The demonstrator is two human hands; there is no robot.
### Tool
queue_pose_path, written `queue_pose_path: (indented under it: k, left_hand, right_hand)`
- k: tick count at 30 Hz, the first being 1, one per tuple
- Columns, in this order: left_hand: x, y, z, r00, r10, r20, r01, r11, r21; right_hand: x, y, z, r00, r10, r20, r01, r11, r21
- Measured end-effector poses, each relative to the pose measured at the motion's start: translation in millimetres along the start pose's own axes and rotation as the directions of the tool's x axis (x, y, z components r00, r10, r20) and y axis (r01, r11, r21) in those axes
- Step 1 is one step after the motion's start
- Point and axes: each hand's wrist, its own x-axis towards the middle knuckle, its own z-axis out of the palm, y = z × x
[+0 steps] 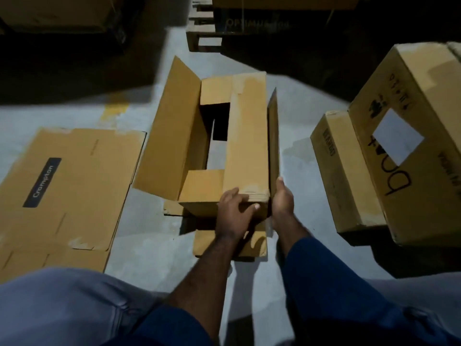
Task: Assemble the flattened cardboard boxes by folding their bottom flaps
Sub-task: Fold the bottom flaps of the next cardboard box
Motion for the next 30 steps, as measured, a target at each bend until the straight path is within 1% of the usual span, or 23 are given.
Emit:
queue_pose_path:
  k: [1, 2, 3, 4, 5, 6, 7, 8, 9, 10, 11, 12, 13, 15, 16, 17, 20, 22, 24, 26, 30]
  left_hand:
    - [-2, -1, 1, 0.998, 0.018, 0.062, -0.019, 1.000, 0.016]
    - [-3, -2, 2, 0.995, 0.031, 0.098, -0.034, 0.999, 0.020]
    - [-4, -2, 1, 0.995, 0.044, 0.094, -0.046, 0.999, 0.016]
    - [-5, -1, 0, 0.998, 0.034, 0.044, -0.034, 0.999, 0.001]
    - [-7, 2, -4, 0.999, -0.019, -0.047, 0.018, 1.000, -0.023]
    - [-6, 2, -11, 0.980, -0.120, -0.159, 0.110, 0.991, -0.073]
    - [-4, 1, -20, 0.928, -0.268, -0.259, 0.238, 0.961, -0.139]
    - [0, -1, -30, 0.844, -0.423, -0.328, 0.376, 0.905, -0.201]
    - [5, -5, -39, 0.748, -0.552, -0.368, 0.492, 0.834, -0.251]
    - [11, -10, -47, 0.669, -0.639, -0.380, 0.563, 0.769, -0.303]
    - [16, -14, -54, 0.627, -0.684, -0.373, 0.584, 0.729, -0.357]
    - [21, -20, -58, 0.634, -0.687, -0.355, 0.560, 0.724, -0.404]
    - [26, -26, -60, 0.678, -0.654, -0.334, 0.515, 0.748, -0.420]
    - [35, -37, -58, 0.801, -0.529, -0.280, 0.433, 0.835, -0.339]
    - [38, -42, -56, 0.848, -0.469, -0.245, 0.402, 0.872, -0.278]
    - [41, -43, -55, 0.875, -0.430, -0.221, 0.384, 0.896, -0.224]
    - [37, -38, -51, 0.903, -0.348, -0.251, 0.341, 0.937, -0.070]
    - [26, -28, -47, 0.901, -0.356, -0.248, 0.364, 0.931, -0.014]
    - [8, -19, -40, 0.891, -0.413, -0.191, 0.428, 0.903, 0.043]
    - [-17, -14, -31, 0.887, -0.447, -0.117, 0.459, 0.880, 0.121]
    - [-70, -13, -19, 0.895, -0.445, -0.034, 0.438, 0.860, 0.262]
  right_hand:
    - [-1, -6, 1, 0.996, -0.086, -0.004, 0.086, 0.992, -0.092]
    - [-8, -12, 2, 0.984, -0.174, 0.022, 0.175, 0.969, -0.175]
    - [-17, -19, 5, 0.964, -0.257, 0.061, 0.264, 0.930, -0.257]
    - [-22, -23, 8, 0.941, -0.324, 0.101, 0.339, 0.878, -0.337]
    - [-20, -22, 10, 0.922, -0.360, 0.139, 0.383, 0.814, -0.435]
    - [-21, -20, 13, 0.914, -0.367, 0.173, 0.399, 0.737, -0.545]
    - [-23, -17, 17, 0.912, -0.361, 0.196, 0.396, 0.644, -0.655]
    - [-24, -11, 20, 0.915, -0.351, 0.199, 0.374, 0.550, -0.747]
    - [-23, -5, 23, 0.918, -0.344, 0.197, 0.350, 0.470, -0.810]
    - [-23, 0, 25, 0.924, -0.333, 0.190, 0.326, 0.420, -0.847]
    - [-22, 4, 26, 0.926, -0.329, 0.183, 0.313, 0.403, -0.860]
    - [-23, 5, 26, 0.926, -0.329, 0.183, 0.311, 0.398, -0.863]
    - [-23, 6, 26, 0.925, -0.330, 0.188, 0.314, 0.386, -0.867]
    - [-21, 6, 26, 0.923, -0.327, 0.203, 0.319, 0.354, -0.879]
    - [-21, 5, 27, 0.925, -0.321, 0.204, 0.318, 0.359, -0.878]
    - [-20, 5, 28, 0.927, -0.316, 0.203, 0.317, 0.369, -0.874]
    - [-22, 2, 26, 0.941, -0.292, 0.173, 0.277, 0.366, -0.888]
    - [-26, 2, 19, 0.947, -0.287, 0.145, 0.243, 0.344, -0.907]
    - [-33, 3, 5, 0.952, -0.276, 0.130, 0.220, 0.326, -0.919]
    - [-43, 8, -10, 0.958, -0.261, 0.118, 0.198, 0.306, -0.931]
    - [-66, 35, -46, 0.968, -0.235, 0.094, 0.160, 0.278, -0.947]
